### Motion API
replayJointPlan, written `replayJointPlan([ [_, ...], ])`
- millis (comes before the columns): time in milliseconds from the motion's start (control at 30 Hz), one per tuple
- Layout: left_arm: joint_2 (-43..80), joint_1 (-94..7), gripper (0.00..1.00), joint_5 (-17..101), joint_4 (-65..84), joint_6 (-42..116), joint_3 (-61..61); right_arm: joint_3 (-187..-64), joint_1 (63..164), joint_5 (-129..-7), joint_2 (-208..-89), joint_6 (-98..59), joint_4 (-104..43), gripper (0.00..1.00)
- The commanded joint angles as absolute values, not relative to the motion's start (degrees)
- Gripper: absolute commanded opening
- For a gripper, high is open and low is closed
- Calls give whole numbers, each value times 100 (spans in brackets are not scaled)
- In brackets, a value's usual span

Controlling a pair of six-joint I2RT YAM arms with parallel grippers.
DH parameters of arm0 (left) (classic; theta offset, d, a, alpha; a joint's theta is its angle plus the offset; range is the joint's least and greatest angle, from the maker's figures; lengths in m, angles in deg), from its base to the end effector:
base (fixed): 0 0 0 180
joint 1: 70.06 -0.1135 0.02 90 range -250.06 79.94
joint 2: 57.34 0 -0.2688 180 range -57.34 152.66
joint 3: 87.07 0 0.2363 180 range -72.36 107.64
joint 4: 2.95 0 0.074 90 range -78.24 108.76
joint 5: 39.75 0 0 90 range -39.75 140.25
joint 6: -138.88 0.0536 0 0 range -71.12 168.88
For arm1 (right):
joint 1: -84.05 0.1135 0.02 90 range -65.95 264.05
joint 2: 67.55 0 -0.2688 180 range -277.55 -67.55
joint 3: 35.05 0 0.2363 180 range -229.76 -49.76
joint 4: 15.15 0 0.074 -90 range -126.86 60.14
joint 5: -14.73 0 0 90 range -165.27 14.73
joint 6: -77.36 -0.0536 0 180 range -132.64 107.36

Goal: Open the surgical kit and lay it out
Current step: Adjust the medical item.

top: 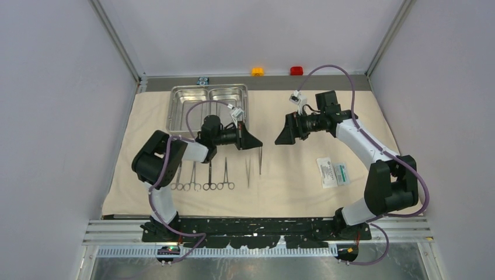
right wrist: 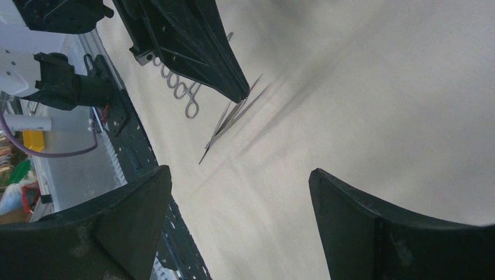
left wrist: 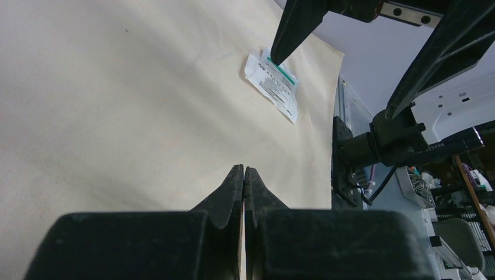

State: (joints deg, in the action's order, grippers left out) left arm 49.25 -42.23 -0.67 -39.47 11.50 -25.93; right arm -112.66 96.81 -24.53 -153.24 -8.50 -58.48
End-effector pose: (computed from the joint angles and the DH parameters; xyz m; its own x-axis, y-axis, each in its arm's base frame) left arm 0.3069 -0.2091 0.1860 -0.6995 -0.0635 -0.7118 0.6894 0.2025 -0.6955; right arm 0.2845 0.1070 0.2640 -0.7162 -0.2090 -0.6658 -0.6642 0.4967 0.5586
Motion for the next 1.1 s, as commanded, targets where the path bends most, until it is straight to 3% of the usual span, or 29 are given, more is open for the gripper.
replayJointPlan([
  [0,5115,-4238,0,-205,-5065,1058,-2946,-11425,9678,-2543,-15022,-546,-5924,92],
  [267,5649,-4246,0,-254,-6035,704,-3226,-11496,9677,-2550,-15102,-393,-6105,92],
  [1067,6072,-4364,0,-285,-6165,770,-3430,-11559,9673,-2509,-15244,-262,-6279,92],
])
